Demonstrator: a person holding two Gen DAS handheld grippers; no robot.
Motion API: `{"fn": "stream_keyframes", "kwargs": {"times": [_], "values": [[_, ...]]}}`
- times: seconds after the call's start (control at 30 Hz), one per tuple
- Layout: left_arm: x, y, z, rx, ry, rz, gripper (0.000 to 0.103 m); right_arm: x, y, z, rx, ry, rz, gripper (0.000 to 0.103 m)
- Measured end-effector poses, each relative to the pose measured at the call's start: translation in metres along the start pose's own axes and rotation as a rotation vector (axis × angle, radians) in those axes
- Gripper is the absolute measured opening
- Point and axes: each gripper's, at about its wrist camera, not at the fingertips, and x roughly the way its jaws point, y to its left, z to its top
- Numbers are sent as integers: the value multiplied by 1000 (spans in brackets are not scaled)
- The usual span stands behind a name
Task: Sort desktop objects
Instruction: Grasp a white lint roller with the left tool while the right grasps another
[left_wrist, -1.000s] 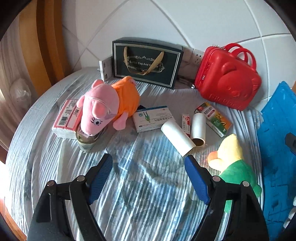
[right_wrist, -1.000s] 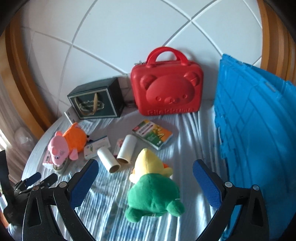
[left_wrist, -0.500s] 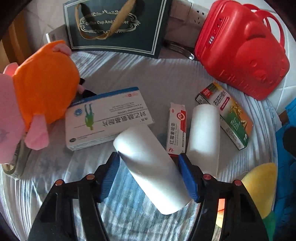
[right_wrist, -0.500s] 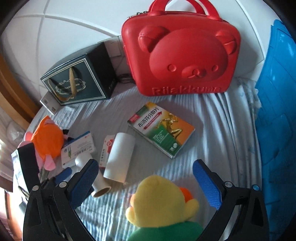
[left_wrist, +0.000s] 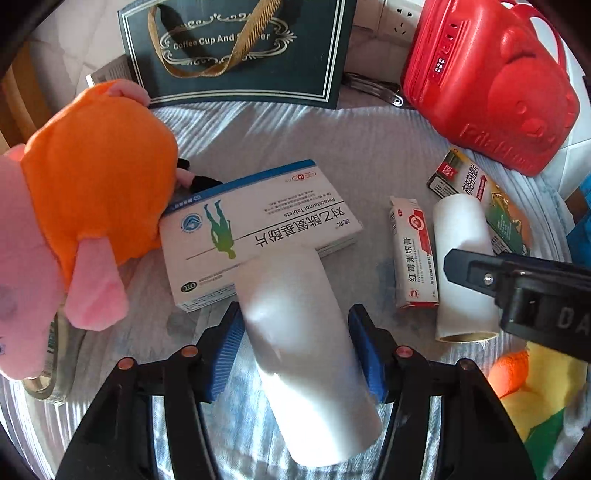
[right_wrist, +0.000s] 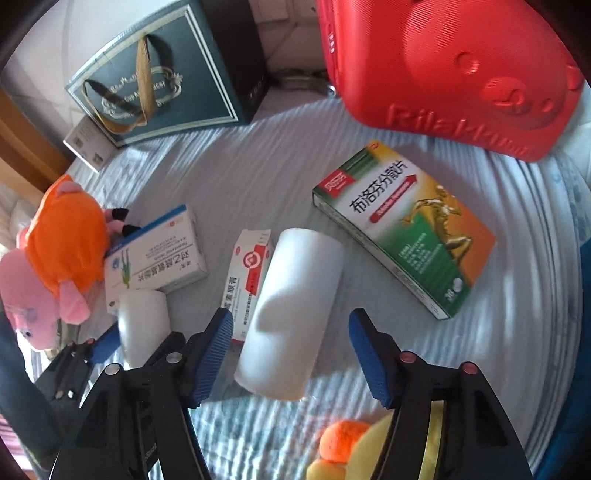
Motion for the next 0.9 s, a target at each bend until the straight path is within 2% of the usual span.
{"fn": "stream_keyframes", "kwargs": {"times": [0.07, 0.23, 0.37, 0.53, 0.9], "values": [[1, -1, 0, 10, 0, -4, 54, 8, 1, 3, 0, 22, -2, 52], [-7, 0, -6, 7, 0, -27, 50, 17, 2, 5, -6, 30, 14, 50], [-36, -2, -18, 13, -46, -42, 49, -7, 2, -7, -13, -25, 31, 49], [-83, -2, -34, 11, -112, -67, 45, -63, 10, -31, -41, -117, 58, 49], [-225, -16, -67, 62, -344, -89, 45, -197, 27, -94, -63, -333, 53, 49]]}}
